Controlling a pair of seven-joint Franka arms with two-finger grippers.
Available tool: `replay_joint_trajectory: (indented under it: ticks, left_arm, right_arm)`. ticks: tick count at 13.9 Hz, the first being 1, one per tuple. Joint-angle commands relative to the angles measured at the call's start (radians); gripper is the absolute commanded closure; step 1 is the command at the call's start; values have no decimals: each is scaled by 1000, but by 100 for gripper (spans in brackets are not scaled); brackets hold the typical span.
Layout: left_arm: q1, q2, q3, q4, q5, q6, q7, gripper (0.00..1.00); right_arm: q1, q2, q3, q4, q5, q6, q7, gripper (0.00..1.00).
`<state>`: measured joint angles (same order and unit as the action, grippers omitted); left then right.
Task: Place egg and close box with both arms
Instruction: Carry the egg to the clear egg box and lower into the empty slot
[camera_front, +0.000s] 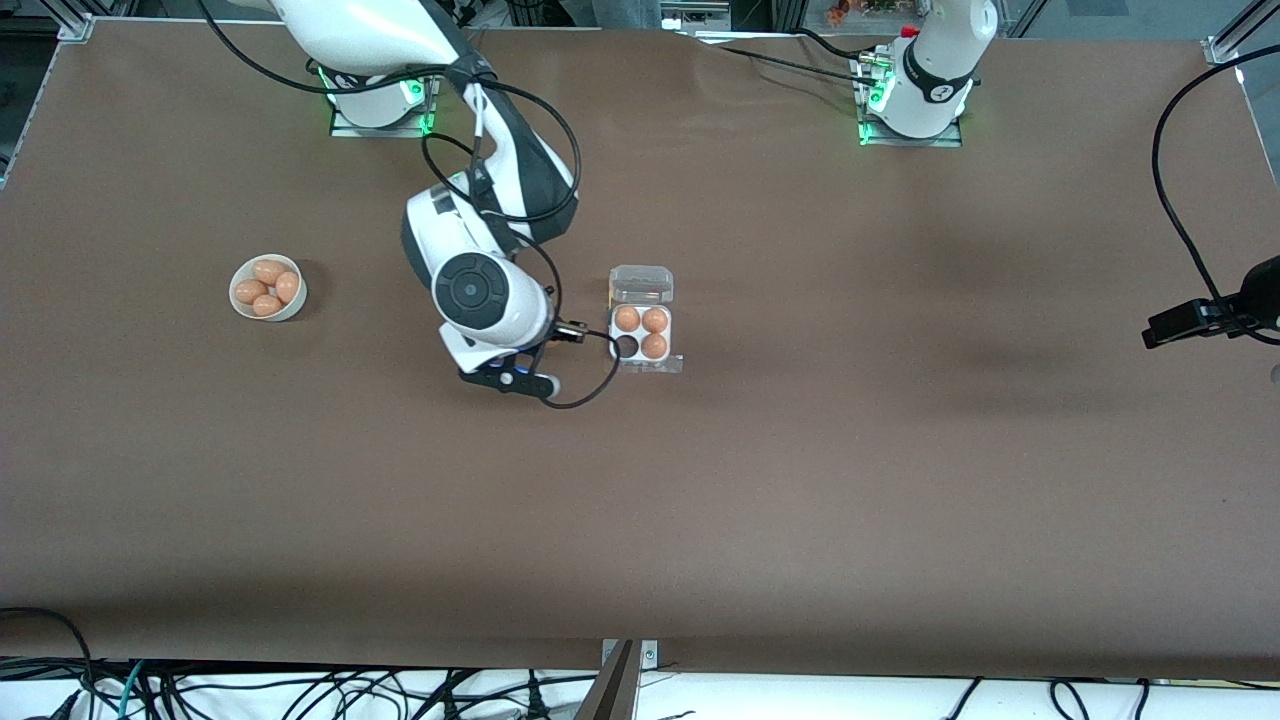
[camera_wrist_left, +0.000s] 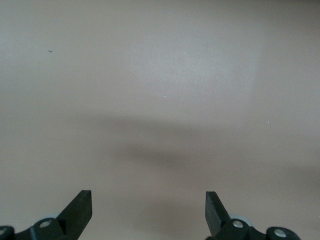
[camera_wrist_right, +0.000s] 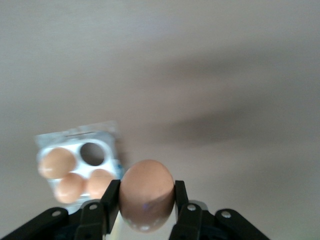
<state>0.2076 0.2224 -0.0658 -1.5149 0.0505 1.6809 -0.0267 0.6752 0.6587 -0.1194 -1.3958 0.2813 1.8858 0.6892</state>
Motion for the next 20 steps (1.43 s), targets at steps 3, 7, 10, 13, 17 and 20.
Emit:
replay_joint_trajectory:
  ticks: [3,7,10,13,17,20]
  left_arm:
    - [6,12,-6,32,-15,-13,-2,0]
    - [6,14,-6,32,-15,-13,-2,0]
    - [6,14,-6,32,-15,-13,-2,0]
    - [6,14,-6,30,-15,-13,-2,0]
    - [6,20,-6,32,-17,-13,-2,0]
    - [-2,20,-6,30,-17,-13,-4,0]
  right_arm:
    - [38,84,29,57,49,116,88,72]
    - [37,120,76,63,50,174,117,72]
    - [38,143,79,63,53,194,134,72]
    - [38,151,79,61,87,188,138,72]
    - [38,159,81,60,105,184,141,71]
    - [38,167,81,58,111,182,147,71]
